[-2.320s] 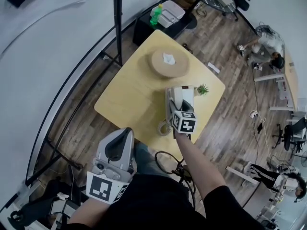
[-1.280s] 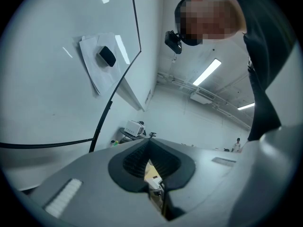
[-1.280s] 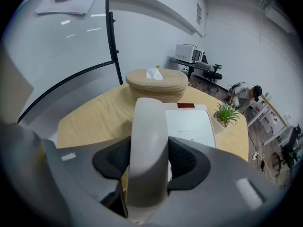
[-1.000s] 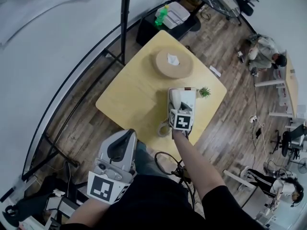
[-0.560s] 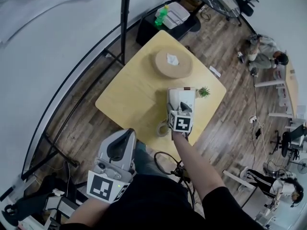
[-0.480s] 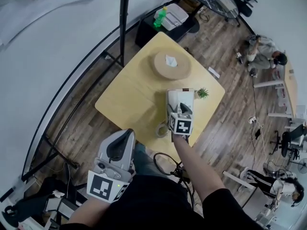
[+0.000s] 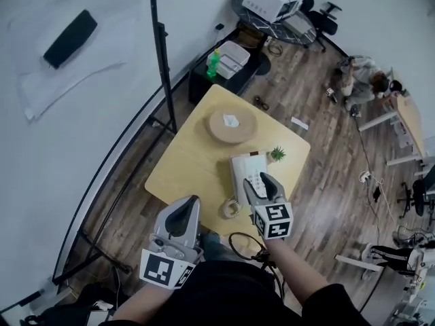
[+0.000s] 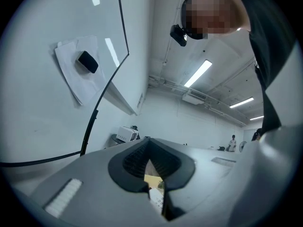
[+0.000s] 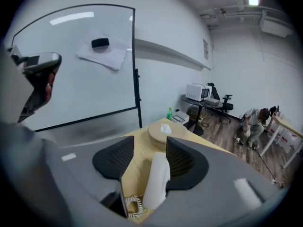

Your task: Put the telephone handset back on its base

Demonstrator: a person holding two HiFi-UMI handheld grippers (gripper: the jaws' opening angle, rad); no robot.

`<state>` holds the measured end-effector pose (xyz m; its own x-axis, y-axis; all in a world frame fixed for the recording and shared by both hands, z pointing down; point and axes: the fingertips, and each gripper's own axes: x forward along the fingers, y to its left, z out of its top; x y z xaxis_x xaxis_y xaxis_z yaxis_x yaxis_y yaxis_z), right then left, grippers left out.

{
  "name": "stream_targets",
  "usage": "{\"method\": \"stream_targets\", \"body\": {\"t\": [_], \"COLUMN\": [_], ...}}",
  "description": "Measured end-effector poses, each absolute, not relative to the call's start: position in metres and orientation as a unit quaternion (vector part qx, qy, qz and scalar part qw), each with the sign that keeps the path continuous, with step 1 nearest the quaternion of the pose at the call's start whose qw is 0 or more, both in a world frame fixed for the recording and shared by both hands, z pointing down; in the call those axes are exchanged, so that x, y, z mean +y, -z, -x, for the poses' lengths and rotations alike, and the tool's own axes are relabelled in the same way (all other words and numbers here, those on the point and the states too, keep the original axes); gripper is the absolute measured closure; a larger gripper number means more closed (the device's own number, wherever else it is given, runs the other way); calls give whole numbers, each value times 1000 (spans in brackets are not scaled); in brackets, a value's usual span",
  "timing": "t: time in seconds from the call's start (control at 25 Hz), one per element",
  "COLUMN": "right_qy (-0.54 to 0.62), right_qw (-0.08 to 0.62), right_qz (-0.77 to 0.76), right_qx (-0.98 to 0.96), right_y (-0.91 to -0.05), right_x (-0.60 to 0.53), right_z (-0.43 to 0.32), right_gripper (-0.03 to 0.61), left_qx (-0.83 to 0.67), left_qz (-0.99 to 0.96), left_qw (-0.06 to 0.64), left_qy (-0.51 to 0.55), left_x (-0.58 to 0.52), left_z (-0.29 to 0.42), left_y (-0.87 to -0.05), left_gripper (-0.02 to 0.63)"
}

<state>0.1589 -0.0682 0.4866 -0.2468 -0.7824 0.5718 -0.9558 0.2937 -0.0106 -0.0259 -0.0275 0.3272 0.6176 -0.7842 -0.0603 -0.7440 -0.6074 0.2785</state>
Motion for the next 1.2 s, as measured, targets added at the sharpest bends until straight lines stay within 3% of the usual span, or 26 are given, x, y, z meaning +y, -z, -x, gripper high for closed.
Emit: {"method": "stream_targets", "body": {"t": [0.16,0.6,1.2], "right_qy": [-143,-71,-46], "right_qw": [206,131,84], "right_qz": [-575,-612,-638], "right_qx": [-779,-777,-764], "right_y": [-437,-349,-316], "right_x": [-50,-14,4], "right_z": [-161,-173,-170], "right_gripper": [411,503,568], "left_qx": [-411,-370,-349], "left_qz": [-903,-923,-931], "left_qw": [93,50,36], "left_qy": [90,95,100], "left_x": [-29,-27,-18], "left_z": [10,-24,-27], "left_y": [-305,-267,-252], "left_gripper": [614,614,614]}}
